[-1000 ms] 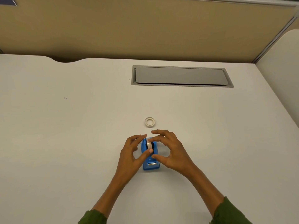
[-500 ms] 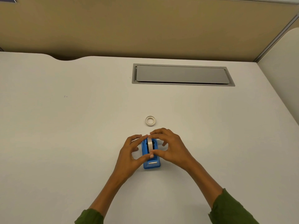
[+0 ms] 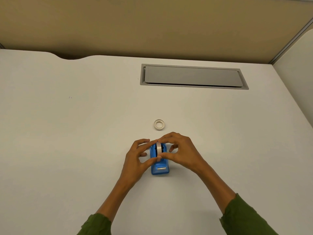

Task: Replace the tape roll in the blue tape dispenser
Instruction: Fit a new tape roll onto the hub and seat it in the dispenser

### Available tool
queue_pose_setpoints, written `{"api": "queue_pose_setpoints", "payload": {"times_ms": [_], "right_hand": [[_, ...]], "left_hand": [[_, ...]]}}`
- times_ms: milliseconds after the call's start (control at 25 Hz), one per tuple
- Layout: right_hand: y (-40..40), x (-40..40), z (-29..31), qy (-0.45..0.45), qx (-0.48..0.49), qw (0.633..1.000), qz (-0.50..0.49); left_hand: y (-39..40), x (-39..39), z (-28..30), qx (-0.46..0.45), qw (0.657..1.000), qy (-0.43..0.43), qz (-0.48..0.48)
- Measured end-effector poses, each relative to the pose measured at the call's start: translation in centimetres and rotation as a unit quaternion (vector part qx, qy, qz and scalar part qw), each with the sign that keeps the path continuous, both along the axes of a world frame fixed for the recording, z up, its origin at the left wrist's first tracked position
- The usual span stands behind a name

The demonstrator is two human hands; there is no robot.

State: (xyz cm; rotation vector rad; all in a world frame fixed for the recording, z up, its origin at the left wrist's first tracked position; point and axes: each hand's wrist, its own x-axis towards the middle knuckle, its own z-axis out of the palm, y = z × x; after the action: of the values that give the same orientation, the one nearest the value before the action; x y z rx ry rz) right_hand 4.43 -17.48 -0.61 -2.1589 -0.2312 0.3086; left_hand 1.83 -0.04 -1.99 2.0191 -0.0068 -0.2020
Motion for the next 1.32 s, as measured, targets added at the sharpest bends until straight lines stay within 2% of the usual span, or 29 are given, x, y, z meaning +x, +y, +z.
{"api": "queue_pose_setpoints", "payload": {"times_ms": [160, 560, 800, 1000, 1160, 1320], "right_hand": [[0.1, 0.8, 0.7, 0.030, 0.011, 0.999, -0.016], [0.0, 2.4, 2.4, 0.081, -0.033, 0.996, 0.023], [0.1, 2.3, 2.5, 0.091, -0.001, 0.996, 0.024], [-0.5, 1.5, 1.7, 0.062, 0.043, 0.995, -0.060], [-0.7, 0.5, 1.4, 0.026, 0.007, 1.000, 0.004], [-0.3, 0.6, 1.3, -0.010, 0.017, 1.000, 0.002]], "left_hand": [[0.1, 0.0, -0.2, -0.001, 1.000, 0.001, -0.007], [0.1, -0.2, -0.4, 0.002, 1.000, -0.006, -0.005], [0.1, -0.3, -0.1, -0.011, 1.000, -0.008, 0.004], [0.0, -0.3, -0.3, -0.014, 1.000, 0.001, 0.005], [0.1, -0.2, -0.5, -0.013, 1.000, 0.004, 0.003], [0.0, -0.2, -0.4, -0.007, 1.000, -0.010, -0.003]]}}
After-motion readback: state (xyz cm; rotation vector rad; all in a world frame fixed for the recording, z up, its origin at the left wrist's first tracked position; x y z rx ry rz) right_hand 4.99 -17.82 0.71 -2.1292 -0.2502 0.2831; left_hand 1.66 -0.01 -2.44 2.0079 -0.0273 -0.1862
